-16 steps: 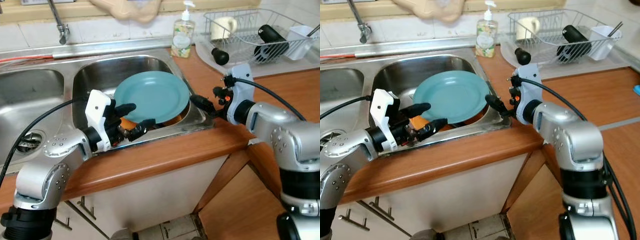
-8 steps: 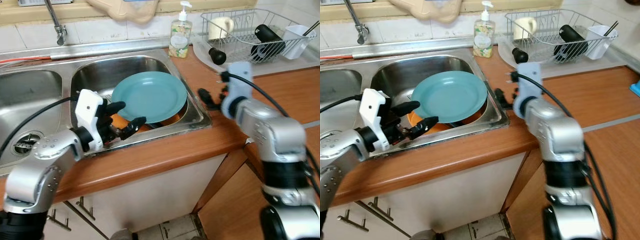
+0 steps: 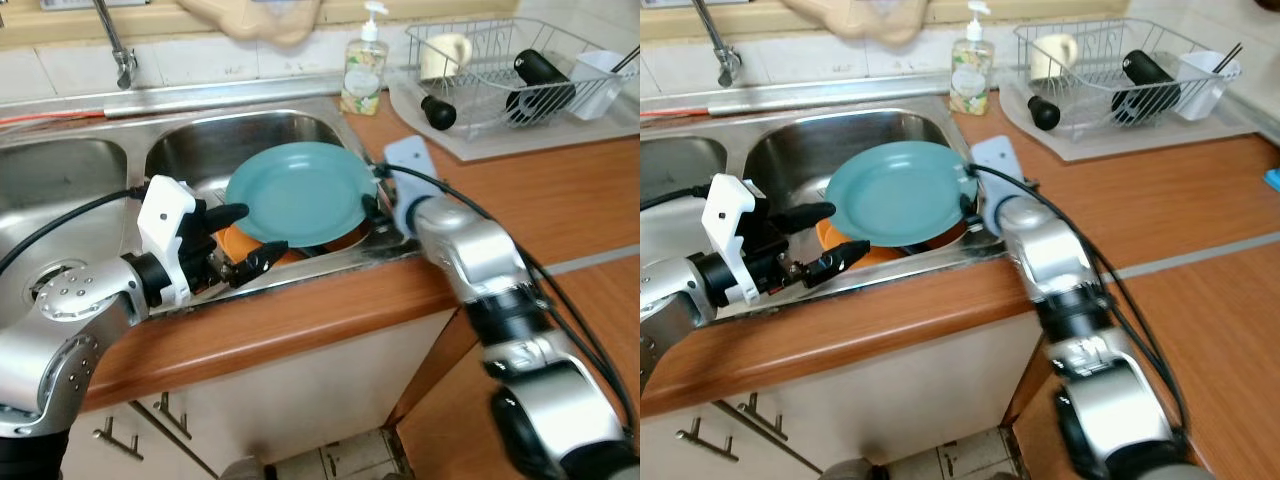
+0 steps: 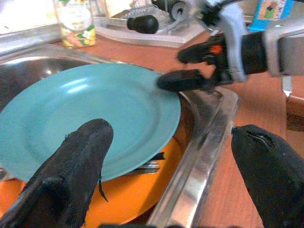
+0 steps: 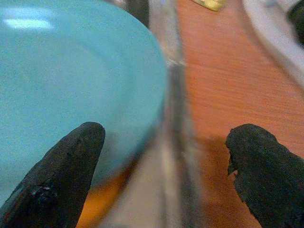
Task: Kitchen organization
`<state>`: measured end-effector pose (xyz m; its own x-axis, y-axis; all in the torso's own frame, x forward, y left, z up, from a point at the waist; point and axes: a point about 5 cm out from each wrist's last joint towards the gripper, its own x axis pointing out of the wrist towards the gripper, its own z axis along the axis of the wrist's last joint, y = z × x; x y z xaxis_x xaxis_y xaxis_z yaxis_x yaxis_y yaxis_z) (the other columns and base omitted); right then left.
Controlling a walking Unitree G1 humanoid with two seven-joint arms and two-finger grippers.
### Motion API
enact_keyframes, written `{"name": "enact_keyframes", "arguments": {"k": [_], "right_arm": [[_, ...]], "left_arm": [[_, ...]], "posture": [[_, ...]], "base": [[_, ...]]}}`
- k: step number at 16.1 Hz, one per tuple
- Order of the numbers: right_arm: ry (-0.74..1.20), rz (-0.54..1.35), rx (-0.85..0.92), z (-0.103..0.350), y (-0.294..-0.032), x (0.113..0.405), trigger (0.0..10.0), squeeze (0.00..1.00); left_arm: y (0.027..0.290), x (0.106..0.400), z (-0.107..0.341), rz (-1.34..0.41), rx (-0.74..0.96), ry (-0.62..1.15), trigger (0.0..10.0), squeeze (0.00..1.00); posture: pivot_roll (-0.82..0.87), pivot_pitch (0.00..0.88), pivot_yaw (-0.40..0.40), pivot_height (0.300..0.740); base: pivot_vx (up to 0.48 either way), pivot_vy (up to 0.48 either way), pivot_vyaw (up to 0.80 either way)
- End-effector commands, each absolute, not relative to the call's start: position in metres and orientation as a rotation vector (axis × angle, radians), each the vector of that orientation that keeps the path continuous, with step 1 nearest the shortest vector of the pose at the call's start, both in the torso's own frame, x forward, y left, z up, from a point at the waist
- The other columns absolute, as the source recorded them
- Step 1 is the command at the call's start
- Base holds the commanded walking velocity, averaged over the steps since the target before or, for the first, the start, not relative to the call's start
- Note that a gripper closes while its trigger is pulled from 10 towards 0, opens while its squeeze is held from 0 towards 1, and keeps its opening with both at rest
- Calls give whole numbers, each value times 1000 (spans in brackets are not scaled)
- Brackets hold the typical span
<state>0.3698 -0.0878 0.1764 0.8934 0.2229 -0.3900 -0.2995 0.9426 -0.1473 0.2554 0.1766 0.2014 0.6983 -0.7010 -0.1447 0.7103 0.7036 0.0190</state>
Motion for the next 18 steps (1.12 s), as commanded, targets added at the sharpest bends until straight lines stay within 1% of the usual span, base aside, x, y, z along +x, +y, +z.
{"name": "enact_keyframes", "arguments": {"k": [1, 4, 7, 8, 10, 11, 12, 13, 14, 15, 16, 18], "right_arm": [[353, 316, -153, 183, -78, 372, 10000, 0], [347, 422, -30, 180, -47, 372, 10000, 0], [364, 474, 47, 177, -33, 372, 10000, 0], [381, 509, 102, 175, -25, 372, 10000, 0], [371, 541, 208, 179, -19, 374, 10000, 0], [337, 525, 224, 183, -22, 377, 10000, 0], [265, 452, 243, 193, -35, 383, 10000, 0], [247, 417, 240, 196, -43, 386, 10000, 0], [247, 328, 140, 193, -61, 391, 10000, 0], [265, 270, 63, 187, -71, 393, 10000, 0], [284, 246, 32, 183, -76, 394, 10000, 0], [349, 246, 31, 171, -76, 392, 10000, 0]], "left_arm": [[176, 253, 205, -798, 89, 125, 10000, 0], [177, 254, 206, -796, 93, 126, 10000, 0], [177, 255, 206, -795, 94, 126, 10000, 0], [177, 256, 207, -793, 94, 124, 10000, 0], [177, 256, 207, -789, 93, 123, 10000, 0], [177, 256, 207, -787, 92, 122, 10000, 0], [176, 256, 207, -783, 90, 120, 10000, 0], [176, 256, 206, -783, 89, 120, 10000, 0], [174, 255, 205, -790, 84, 124, 10000, 0], [173, 255, 203, -799, 79, 128, 10000, 0], [172, 255, 203, -803, 78, 130, 10000, 0], [170, 255, 202, -811, 75, 132, 10000, 0]], "posture": [[-26, 0, 17, 740], [-24, 0, 21, 740], [-20, 0, 21, 740], [-17, 0, 20, 740], [-10, 0, 15, 740], [-10, 0, 15, 740], [-10, 0, 13, 740], [-10, 0, 13, 740], [-16, 0, 15, 740], [-16, 0, 15, 740], [-29, 0, 22, 740], [-31, 0, 23, 740]], "base": [[0, 0, 0], [0, 0, 0], [0, 0, 0], [0, 0, 0], [0, 0, 0], [0, 0, 0], [0, 0, 0], [0, 0, 0], [0, 0, 0], [0, 0, 0], [0, 0, 0], [0, 0, 0]]}}
